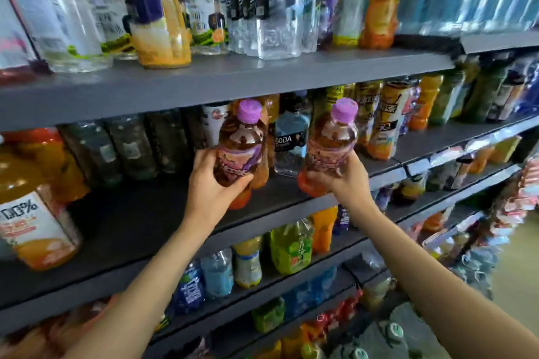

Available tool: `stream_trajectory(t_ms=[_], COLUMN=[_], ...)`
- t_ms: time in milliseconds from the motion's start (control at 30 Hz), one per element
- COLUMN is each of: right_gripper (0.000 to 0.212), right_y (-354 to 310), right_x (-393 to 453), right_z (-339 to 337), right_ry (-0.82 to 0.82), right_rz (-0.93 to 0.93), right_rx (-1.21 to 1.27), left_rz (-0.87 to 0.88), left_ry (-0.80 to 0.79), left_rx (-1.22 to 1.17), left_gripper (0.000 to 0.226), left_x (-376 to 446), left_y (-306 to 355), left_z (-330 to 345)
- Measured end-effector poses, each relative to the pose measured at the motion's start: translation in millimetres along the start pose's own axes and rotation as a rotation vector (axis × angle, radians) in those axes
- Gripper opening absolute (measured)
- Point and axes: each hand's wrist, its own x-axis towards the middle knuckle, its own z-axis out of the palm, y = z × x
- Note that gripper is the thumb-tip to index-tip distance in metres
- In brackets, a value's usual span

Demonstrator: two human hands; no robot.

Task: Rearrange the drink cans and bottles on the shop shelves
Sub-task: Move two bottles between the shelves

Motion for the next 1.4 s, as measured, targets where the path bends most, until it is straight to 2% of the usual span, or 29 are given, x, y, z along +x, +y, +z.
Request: stream_trajectory(t_ms=[200,300,500,667,867,933,1033,1100,1133,1200,1267,1300,1400], right_gripper=[0.052,0.061,0.057,0.057,0.057,0.055,0.054,0.057,0.058,0.057,0.055,0.054,0.054], right_y=[17.4,17.7,19.1,25.2,21.6,19.1,10.3,2.5,-0.9,-5.8,-5.6,-4.2,2.0], right_x=[30.4,37.4,42.9,49.3,36.9,31.7,24.4,22.1,21.8,22.9,24.5,25.2,28.1], right_z=[4.5,8.1,11.4,6.1,13.4,14.2,21.1,34.7,41.9,51.2,52.2,50.1,37.2], right_ry=[-0.206,-0.248,-0.219,-0.169,-0.103,-0.095,-0.180,-0.239,-0.259,-0.281,-0.291,-0.293,-0.265], right_rz=[-0.150,-0.231,-0.213,-0.079,-0.134,-0.147,-0.189,-0.213,-0.209,-0.187,-0.176,-0.180,-0.185], right_rx=[-0.061,-0.104,-0.113,-0.115,-0.186,-0.178,-0.157,-0.161,-0.166,-0.169,-0.166,-0.167,-0.181], left_rz=[-0.272,-0.380,-0.491,-0.522,-0.606,-0.603,-0.601,-0.601,-0.551,-0.305,-0.102,-0.074,-0.229], left_ry=[0.160,0.172,0.031,0.087,0.146,0.166,0.158,0.217,0.287,0.388,0.309,0.242,0.125], left_rx=[0.148,0.200,0.308,0.357,0.446,0.462,0.453,0.445,0.447,0.441,0.413,0.396,0.282], left_gripper=[0.054,0.058,0.072,0.070,0.071,0.070,0.071,0.072,0.070,0.060,0.049,0.049,0.068], left_x=[2.8,9.5,1.1,0.1,12.4,14.0,16.9,15.1,10.8,-1.1,-9.9,-9.4,7.3], left_y=[4.5,5.6,7.4,4.9,0.9,-3.4,-9.1,-6.3,-2.5,9.3,20.7,23.3,23.4], left_z=[9.8,7.8,15.2,16.2,18.0,16.5,14.6,13.5,13.6,18.3,29.7,36.6,57.0])
